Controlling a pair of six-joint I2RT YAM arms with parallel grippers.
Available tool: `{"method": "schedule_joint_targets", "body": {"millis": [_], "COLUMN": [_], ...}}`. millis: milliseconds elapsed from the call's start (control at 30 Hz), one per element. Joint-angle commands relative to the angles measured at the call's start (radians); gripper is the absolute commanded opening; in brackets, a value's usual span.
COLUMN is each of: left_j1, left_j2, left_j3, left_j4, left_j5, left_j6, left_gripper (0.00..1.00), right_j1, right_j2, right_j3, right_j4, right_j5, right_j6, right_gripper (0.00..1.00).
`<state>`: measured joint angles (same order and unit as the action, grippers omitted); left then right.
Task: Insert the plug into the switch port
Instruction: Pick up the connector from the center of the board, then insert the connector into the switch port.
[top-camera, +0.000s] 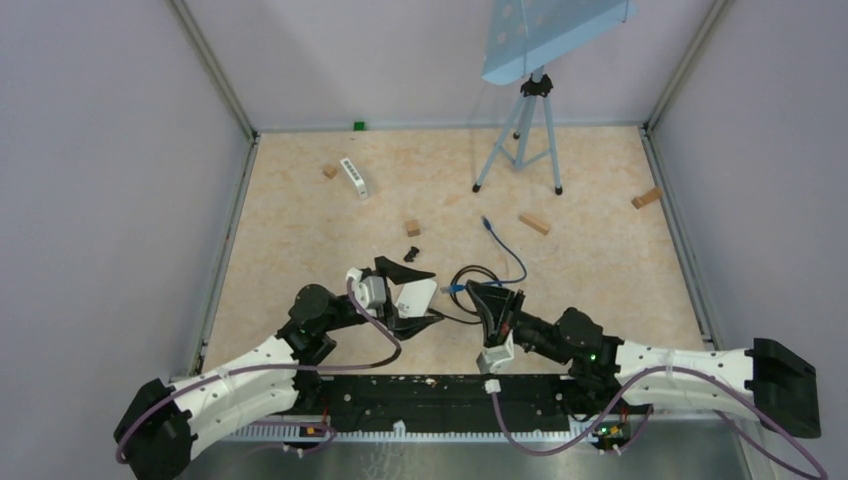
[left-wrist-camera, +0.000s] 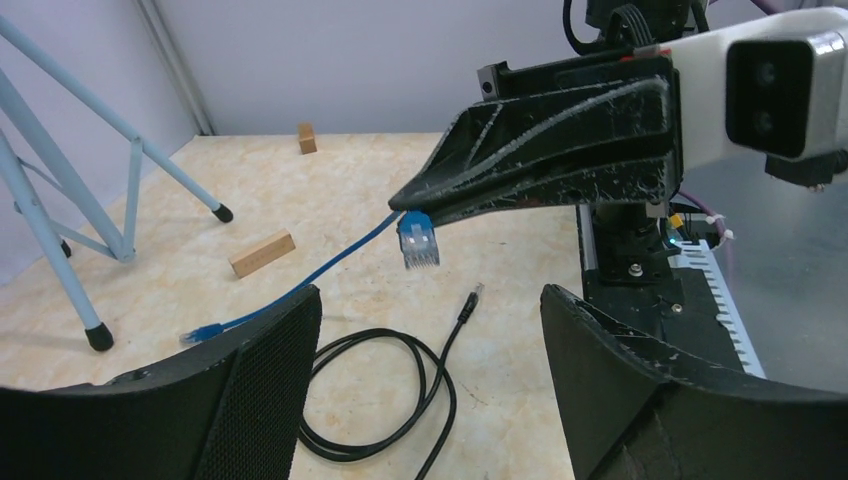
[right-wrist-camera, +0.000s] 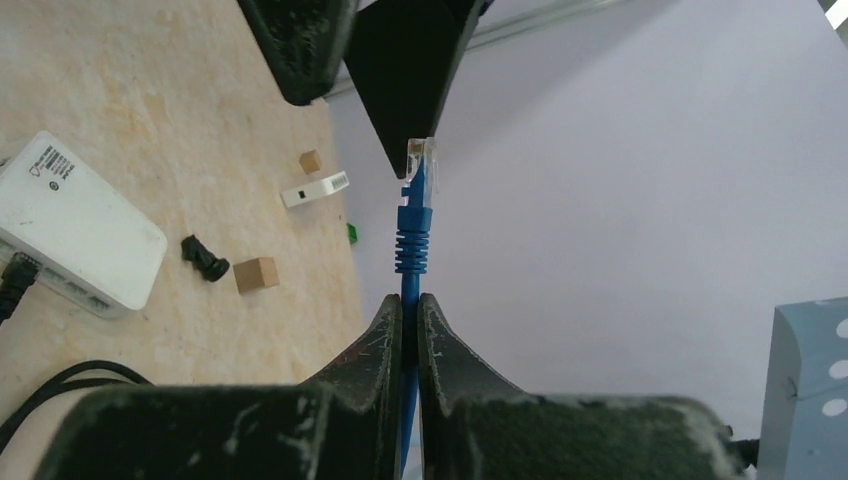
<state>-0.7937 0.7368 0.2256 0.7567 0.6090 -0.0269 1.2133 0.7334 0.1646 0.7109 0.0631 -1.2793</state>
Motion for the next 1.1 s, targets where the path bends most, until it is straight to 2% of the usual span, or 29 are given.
{"method": "schedule_joint_targets", "body": {"millis": [0, 333, 400, 900, 967, 1067], "left_j1": [-0.001, 0.0, 0.0, 0.0, 0.0, 0.001], "left_j2": [0.032, 0.073, 0.073, 0.099, 0.099, 0.104], "left_j3": [0.048, 0.066, 0.069, 0.096, 0.098, 0.102], "left_j4": [0.105, 0.1, 0.092, 0.062, 0.064, 0.067], "left_j5": [0.024, 0.085, 0.086, 0.089, 0.09, 0.09], "left_j6": [0.018, 0.018, 0.018, 0.052, 0.051, 0.043], "left_gripper": [0.83, 0.71, 0.66, 0.47, 0.47, 0.52], "right_j1": [0.054, 0.108, 0.11, 0.13, 0.131, 0.132], "right_j2": [0.032, 0.116, 0.123, 0.118, 0.115, 0.112], "right_j3": [0.052, 0.055, 0.057, 0.053, 0.056, 0.057], "right_j4": [0.054, 0.179, 0.182, 0.151, 0.136, 0.122], "right_j5": [0.08, 0.155, 0.164, 0.184, 0.184, 0.174], "right_j6": [-0.133, -0.206, -0.212, -0.226, -0.224, -0.217], "right_gripper": [0.0, 0.0, 0.0, 0.0, 0.0, 0.0]}}
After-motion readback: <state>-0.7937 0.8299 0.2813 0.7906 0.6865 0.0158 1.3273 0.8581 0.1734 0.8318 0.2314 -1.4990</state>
